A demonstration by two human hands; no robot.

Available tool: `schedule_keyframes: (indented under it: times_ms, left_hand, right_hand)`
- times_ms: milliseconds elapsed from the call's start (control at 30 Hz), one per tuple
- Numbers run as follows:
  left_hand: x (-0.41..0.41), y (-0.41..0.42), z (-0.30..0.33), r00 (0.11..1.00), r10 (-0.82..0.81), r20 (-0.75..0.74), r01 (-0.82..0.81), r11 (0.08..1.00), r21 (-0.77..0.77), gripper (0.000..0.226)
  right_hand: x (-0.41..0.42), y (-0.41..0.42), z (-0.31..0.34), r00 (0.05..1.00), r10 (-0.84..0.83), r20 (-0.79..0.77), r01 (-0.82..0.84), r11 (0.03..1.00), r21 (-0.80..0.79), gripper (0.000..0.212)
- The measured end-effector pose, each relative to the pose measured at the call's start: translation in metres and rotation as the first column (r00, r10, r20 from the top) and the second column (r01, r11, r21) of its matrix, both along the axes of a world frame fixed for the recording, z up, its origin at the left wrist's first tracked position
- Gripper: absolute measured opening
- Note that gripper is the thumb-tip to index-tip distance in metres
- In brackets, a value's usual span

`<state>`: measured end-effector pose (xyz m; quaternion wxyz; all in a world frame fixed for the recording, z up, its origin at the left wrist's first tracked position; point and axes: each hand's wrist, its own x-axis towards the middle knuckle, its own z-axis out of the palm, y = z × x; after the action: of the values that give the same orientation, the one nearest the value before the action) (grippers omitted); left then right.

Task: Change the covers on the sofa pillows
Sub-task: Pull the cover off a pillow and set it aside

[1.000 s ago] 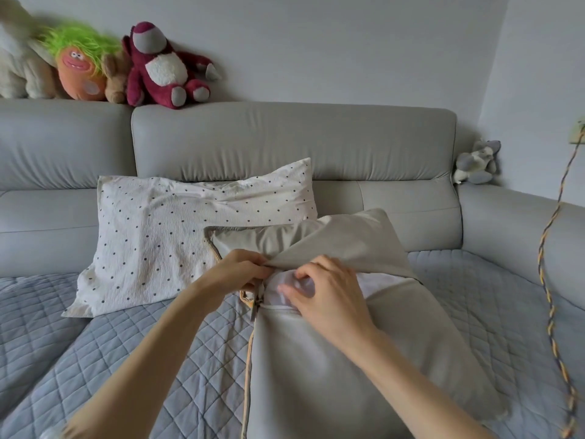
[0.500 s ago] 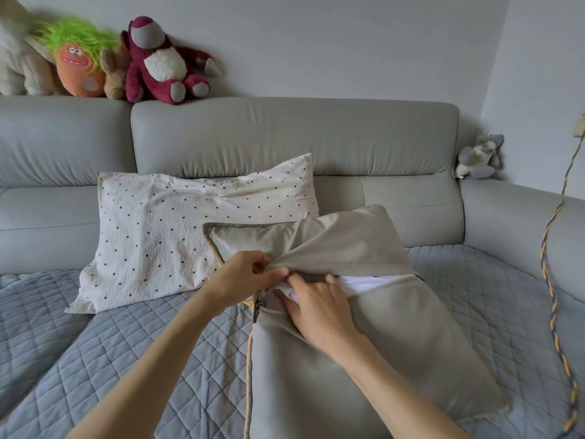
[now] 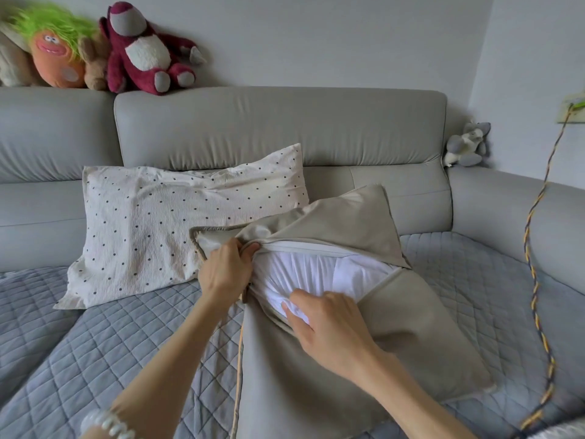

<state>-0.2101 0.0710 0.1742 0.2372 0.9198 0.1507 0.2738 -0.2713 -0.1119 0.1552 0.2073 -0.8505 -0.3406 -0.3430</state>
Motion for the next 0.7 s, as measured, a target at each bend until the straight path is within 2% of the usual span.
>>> schedule_keyframes:
  times_ms: [133, 200, 300, 367, 433, 533, 600, 700]
  left_hand:
    - [0.004, 0.014, -0.005, 0.995, -0.071, -0.074, 0.069, 0.997, -0.030, 0.048]
    - [0.005, 0.012, -0.003, 0.985, -0.165, -0.043, 0.164, 0.986, -0.042, 0.044]
    - [0.000, -0.001, 0.010, 0.958, -0.282, 0.057, 0.283, 0.959, -0.009, 0.026]
    - [-0.005, -0.007, 0.016, 0.943, -0.323, 0.087, 0.320, 0.946, 0.042, 0.025]
    - [-0.009, -0.009, 0.020, 0.940, -0.327, 0.093, 0.322, 0.944, 0.064, 0.027]
    - [-0.012, -0.009, 0.023, 0.952, -0.301, 0.060, 0.295, 0.951, 0.090, 0.031]
    - [-0.013, -0.007, 0.027, 0.950, -0.313, 0.010, 0.312, 0.948, 0.056, 0.034]
    - [-0.014, 0.002, 0.029, 0.910, -0.411, -0.053, 0.393, 0.897, -0.204, 0.036]
  right_hand:
    - [-0.017, -0.015, -0.008, 0.999, 0.036, -0.006, -0.036, 0.998, -0.045, 0.029]
    - [-0.015, -0.023, -0.012, 0.991, 0.069, -0.116, -0.069, 0.998, 0.007, 0.031]
    - [-0.003, -0.034, -0.005, 0.958, 0.080, -0.275, -0.069, 0.996, 0.051, 0.032]
    - [0.004, -0.039, 0.007, 0.922, 0.106, -0.371, -0.089, 0.994, 0.063, 0.040]
    - [0.007, -0.037, 0.022, 0.915, 0.076, -0.396, -0.056, 0.997, 0.062, 0.044]
    - [0.008, -0.019, 0.039, 0.960, 0.037, -0.276, 0.008, 0.987, 0.159, 0.040]
    - [0.013, 0.000, 0.042, 0.981, -0.039, -0.188, 0.072, 0.983, 0.168, 0.043]
    - [0.019, 0.027, 0.038, 0.973, -0.208, -0.103, 0.214, 0.975, 0.053, 0.030]
